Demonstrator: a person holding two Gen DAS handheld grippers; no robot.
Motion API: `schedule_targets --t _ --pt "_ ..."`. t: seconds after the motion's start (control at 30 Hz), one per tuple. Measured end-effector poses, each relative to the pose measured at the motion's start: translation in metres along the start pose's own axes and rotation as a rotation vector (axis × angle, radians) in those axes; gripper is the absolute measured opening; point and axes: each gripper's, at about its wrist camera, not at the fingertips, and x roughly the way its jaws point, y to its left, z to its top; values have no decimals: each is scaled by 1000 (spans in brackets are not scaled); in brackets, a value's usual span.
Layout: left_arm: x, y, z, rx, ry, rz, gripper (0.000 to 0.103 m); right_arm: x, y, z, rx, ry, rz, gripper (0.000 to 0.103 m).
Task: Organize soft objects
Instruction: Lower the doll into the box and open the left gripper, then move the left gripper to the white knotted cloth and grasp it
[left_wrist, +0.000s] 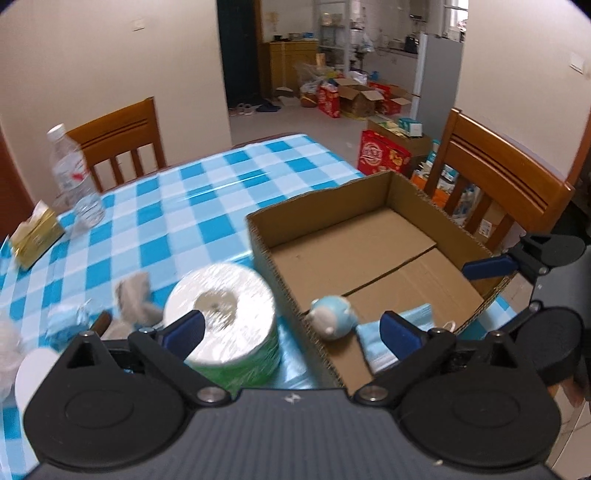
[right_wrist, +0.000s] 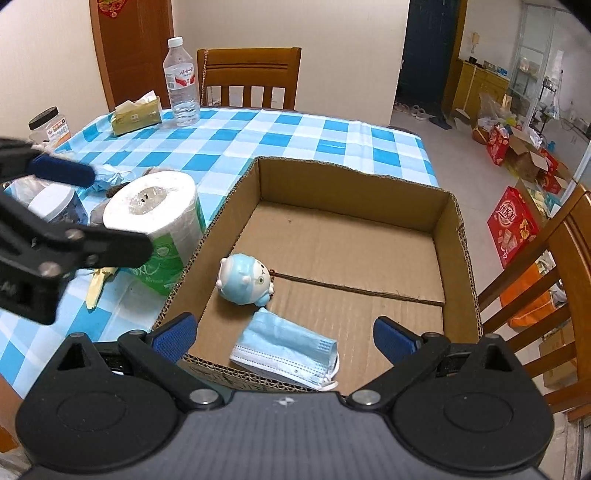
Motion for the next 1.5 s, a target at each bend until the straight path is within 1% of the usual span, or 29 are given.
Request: schedule_targets --t 0.17,0.3,0.57,0.77,0.93,1.13,1.37,1.5 --pt "-11 18 -19 -12 3 20 101 -4 15 1 2 -8 -13 103" --pt "-17 36 -37 -3 13 15 101 -6 33 3 19 6 -16 103" --pt "-34 83 -73 5 40 -4 101 -5 88 7 23 39 3 103" --pt "-41 115 -100 44 70 18 101 1 131 9 22 58 17 103" --pt "-42 142 -119 29 92 30 101 10 161 9 11 68 15 103" --pt "-35 175 -139 -4 107 60 101 21 190 9 -17 79 25 103" --pt "-7 208 -159 -79 139 122 101 39 207 10 -25 95 45 103" --pt "3 221 -163 -108 135 136 95 46 213 10 -28 108 56 103"
